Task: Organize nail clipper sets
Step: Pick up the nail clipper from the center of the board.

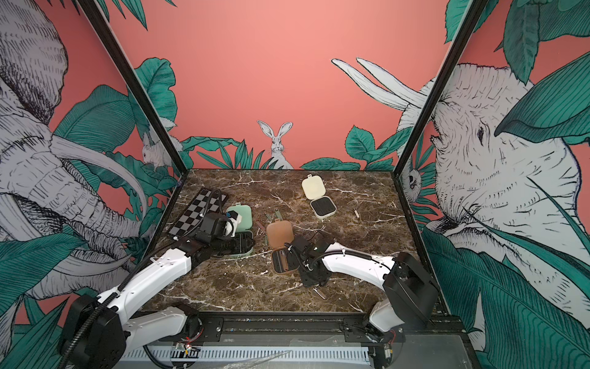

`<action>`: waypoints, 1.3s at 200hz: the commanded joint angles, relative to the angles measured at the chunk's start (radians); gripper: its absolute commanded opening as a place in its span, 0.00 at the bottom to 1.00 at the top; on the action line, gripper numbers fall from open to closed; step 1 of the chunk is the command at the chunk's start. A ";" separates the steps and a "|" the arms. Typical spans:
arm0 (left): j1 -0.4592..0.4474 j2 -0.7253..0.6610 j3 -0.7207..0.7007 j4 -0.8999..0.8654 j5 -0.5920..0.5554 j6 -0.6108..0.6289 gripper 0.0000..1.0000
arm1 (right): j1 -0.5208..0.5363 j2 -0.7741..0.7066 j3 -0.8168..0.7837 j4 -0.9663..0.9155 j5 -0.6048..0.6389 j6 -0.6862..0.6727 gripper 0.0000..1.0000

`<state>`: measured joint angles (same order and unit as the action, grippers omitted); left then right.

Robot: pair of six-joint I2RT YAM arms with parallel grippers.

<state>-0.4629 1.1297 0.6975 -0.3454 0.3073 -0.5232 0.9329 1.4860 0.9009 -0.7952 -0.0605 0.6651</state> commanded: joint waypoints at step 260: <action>0.004 0.005 -0.004 -0.014 -0.040 0.010 0.52 | -0.064 0.123 0.222 -0.068 0.092 -0.016 0.11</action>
<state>-0.4629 1.1461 0.6807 -0.3466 0.2863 -0.5224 0.8692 1.6535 1.0515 -0.7830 -0.0219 0.6571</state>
